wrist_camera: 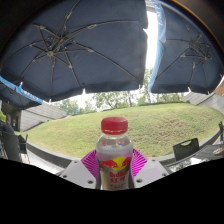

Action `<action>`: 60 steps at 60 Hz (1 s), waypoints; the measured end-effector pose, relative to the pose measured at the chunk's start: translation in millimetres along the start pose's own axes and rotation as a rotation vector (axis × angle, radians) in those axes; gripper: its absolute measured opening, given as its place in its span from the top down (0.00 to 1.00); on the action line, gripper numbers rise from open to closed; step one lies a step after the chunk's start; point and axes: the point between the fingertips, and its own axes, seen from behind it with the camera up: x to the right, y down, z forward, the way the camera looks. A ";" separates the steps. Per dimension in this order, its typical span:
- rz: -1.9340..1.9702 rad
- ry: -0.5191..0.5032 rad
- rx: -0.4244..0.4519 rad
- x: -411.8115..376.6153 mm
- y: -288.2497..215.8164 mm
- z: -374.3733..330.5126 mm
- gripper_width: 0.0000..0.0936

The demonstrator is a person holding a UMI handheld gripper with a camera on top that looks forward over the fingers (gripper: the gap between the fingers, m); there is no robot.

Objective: Pour water

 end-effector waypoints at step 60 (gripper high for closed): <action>-0.215 0.066 -0.530 59.2 179.8 -100.8 0.10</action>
